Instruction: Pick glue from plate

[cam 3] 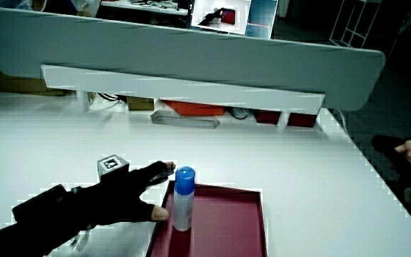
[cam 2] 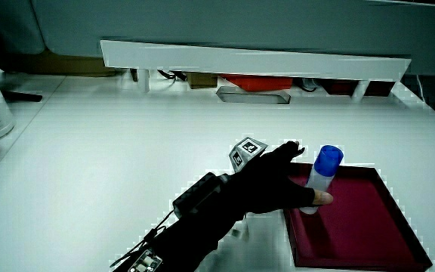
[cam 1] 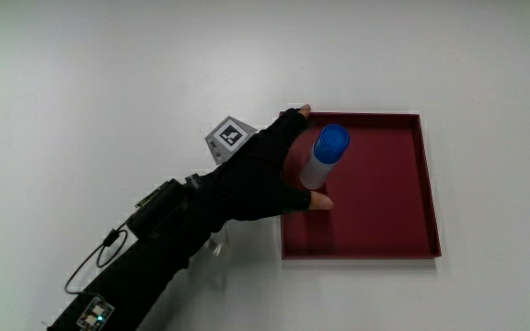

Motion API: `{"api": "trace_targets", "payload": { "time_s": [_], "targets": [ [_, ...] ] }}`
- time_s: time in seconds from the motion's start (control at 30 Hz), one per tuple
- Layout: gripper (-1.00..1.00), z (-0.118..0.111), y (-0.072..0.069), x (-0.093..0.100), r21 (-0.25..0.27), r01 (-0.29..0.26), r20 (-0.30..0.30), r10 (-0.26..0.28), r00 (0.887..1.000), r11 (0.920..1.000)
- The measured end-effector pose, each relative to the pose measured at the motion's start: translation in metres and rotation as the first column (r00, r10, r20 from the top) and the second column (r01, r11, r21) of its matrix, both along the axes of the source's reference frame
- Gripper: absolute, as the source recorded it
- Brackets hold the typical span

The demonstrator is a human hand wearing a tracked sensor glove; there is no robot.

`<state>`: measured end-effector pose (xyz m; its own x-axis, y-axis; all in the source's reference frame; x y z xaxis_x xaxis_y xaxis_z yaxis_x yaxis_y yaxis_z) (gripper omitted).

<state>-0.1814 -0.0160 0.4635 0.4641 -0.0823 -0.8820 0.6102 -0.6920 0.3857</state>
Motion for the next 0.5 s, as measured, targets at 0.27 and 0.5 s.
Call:
{"api": "trace_targets", "payload": {
  "time_s": [0.27, 0.5],
  "targets": [
    [0.0, 0.009, -0.016, 0.037, -0.042, -0.011, 0.016, 0.011, 1.0, 0.9991],
    [0.0, 0.012, -0.02, 0.07, -0.129, 0.022, -0.066, -0.031, 0.997, 0.9914]
  ]
}}
